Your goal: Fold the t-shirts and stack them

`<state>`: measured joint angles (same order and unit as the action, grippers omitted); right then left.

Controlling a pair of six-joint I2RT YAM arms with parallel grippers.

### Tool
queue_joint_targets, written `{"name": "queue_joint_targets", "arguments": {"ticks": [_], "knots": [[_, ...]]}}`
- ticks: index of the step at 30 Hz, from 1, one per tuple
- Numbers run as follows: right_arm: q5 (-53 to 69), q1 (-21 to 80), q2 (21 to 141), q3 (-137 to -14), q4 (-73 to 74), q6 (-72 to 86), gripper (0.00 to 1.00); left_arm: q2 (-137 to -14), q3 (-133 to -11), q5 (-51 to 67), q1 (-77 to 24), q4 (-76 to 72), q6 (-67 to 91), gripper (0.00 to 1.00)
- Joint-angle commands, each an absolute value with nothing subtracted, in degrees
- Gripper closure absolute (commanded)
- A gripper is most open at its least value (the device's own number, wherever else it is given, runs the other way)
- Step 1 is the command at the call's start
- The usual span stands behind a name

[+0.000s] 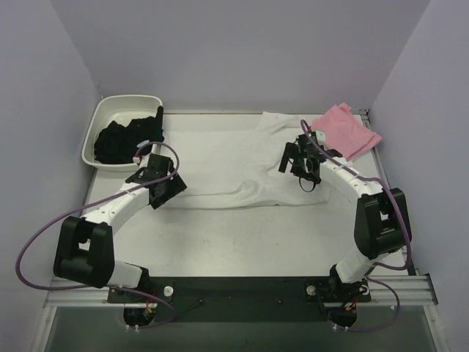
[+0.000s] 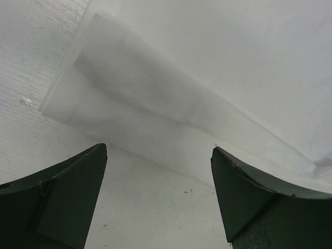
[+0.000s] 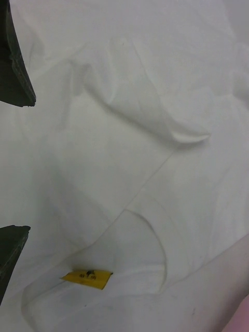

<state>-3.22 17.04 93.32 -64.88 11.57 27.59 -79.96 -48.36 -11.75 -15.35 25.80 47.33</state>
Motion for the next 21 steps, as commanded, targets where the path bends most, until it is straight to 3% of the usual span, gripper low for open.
{"name": "queue_joint_targets", "arguments": {"ticks": [1,10,21], "knots": [[-3.7,13.8,91.8,-59.6,11.3,29.2,0.00,-83.4,-50.8,-12.1,-15.7,22.7,46.1,0.09],[-2.2,10.3,90.5,-55.0,11.3,30.4,0.01,-88.9,-52.2,-13.9,-15.6,22.3,45.7,0.10],[-6.9,9.6,88.3,-48.6,14.1,33.7,0.02,-86.0,-47.6,-17.4,-15.6,24.5,46.0,0.11]]}}
